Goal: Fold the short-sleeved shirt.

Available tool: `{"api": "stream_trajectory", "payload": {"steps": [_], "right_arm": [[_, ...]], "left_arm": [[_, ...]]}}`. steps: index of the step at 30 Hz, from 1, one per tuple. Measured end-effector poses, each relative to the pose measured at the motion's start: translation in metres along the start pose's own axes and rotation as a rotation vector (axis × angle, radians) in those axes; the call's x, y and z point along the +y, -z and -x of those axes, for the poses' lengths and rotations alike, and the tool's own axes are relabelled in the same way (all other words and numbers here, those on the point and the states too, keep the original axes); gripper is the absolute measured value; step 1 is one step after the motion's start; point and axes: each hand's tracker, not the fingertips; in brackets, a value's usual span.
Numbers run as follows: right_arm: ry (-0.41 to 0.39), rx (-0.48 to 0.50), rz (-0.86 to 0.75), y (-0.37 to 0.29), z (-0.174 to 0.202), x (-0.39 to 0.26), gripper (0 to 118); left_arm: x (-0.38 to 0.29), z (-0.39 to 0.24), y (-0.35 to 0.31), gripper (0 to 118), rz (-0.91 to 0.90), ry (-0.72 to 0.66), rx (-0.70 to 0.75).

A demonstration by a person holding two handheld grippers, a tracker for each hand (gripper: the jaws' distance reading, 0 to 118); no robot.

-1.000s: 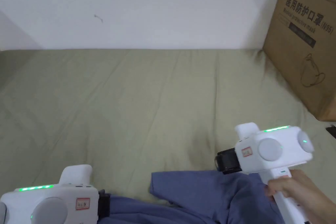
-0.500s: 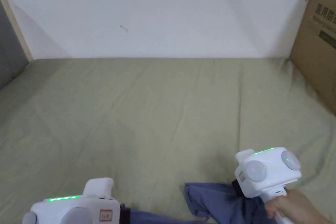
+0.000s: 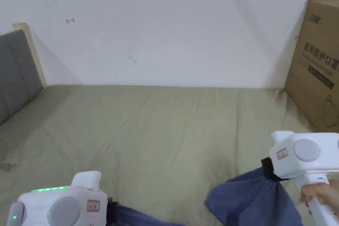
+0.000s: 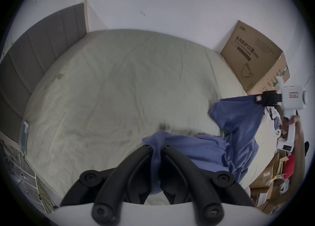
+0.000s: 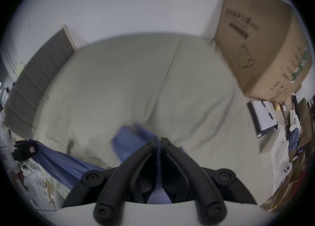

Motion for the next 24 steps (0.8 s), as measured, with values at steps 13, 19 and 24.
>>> {"api": "stream_trajectory", "payload": {"steps": [13, 19, 24], "right_arm": [[0.285, 0.109, -0.341, -0.211, -0.095, 0.012, 2], [0.262, 0.087, -0.394, -0.245, -0.083, 0.012, 2], [0.277, 0.12, -0.428, -0.263, -0.077, 0.032, 2]], "left_arm": [[0.038, 0.032, -0.13, 3, -0.273, -0.027, 0.055], [0.051, 0.016, -0.172, 3, -0.35, 0.017, 0.065], [0.078, 0.013, -0.192, 3, -0.395, 0.025, 0.072]]}}
